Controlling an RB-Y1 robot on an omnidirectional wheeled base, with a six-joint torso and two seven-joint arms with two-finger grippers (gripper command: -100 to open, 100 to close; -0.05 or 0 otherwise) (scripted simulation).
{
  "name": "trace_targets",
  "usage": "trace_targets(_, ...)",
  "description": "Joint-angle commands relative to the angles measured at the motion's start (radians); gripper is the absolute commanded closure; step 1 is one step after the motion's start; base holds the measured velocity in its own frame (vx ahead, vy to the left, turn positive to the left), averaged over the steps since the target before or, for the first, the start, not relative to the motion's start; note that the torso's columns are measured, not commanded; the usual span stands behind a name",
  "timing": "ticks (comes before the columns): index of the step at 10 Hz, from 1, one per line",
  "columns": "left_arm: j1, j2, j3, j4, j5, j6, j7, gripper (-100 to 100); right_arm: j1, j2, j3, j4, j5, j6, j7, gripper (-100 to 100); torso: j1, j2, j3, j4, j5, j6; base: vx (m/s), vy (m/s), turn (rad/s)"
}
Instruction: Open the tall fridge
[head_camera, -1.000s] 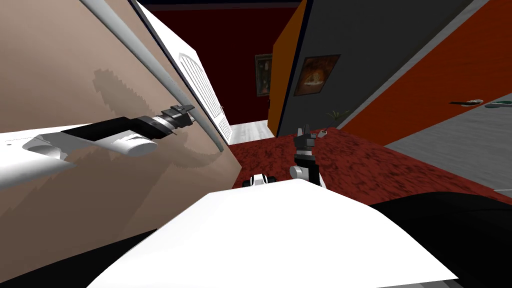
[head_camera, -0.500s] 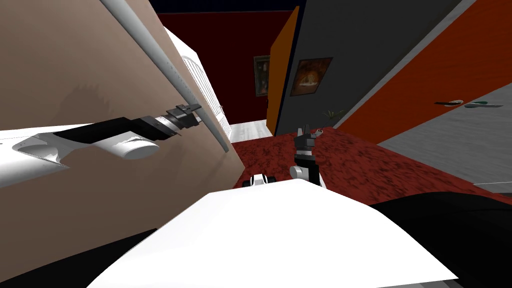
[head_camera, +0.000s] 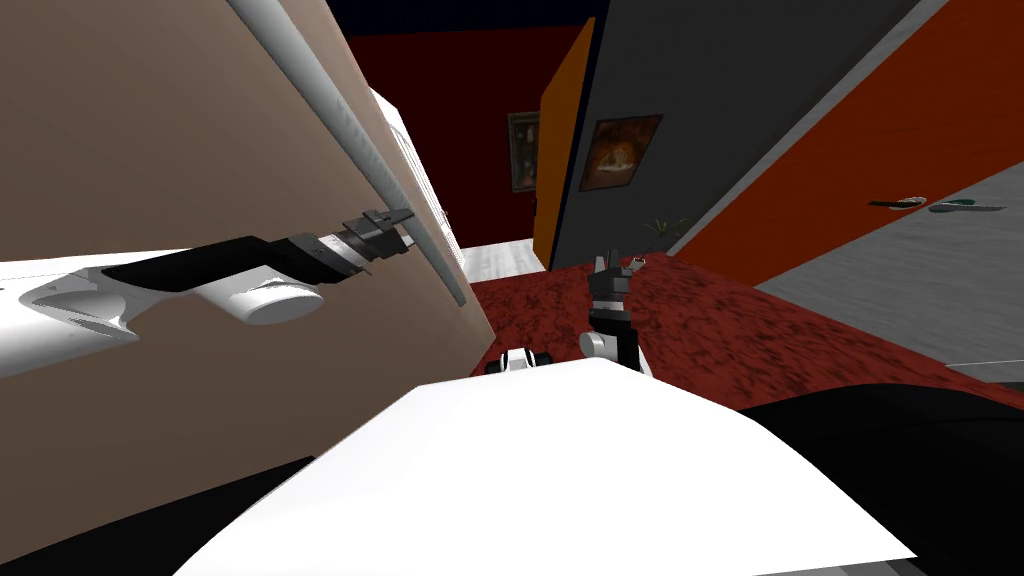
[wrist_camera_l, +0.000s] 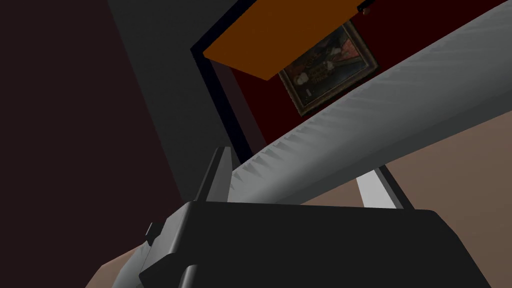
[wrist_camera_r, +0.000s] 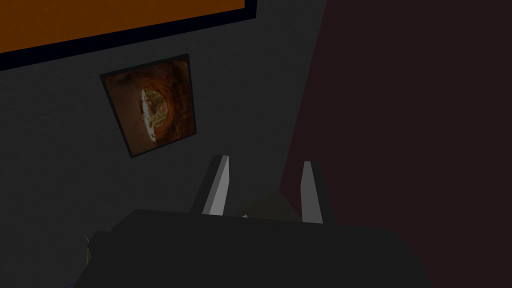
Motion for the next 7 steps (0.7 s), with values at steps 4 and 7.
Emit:
trace_targets(4,-0.021,0.032,0.006,-0.120,0.022,-0.033,-0.014,100,0.000,0.000,0.000,0.000,0.000,0.000,0.000,0,0.001,-0.001,-0.002,0.003,-0.001,-0.001,-0.079,-0.002,0.024)
trace_targets(7,-0.036,0.053,0.008,-0.210,0.036,-0.057,-0.028,100,0.000,0.000,0.000,0.000,0.000,0.000,0.000,0,0.000,0.007,0.003,0.005,-0.001,0.000,-0.161,-0.001,0.031)
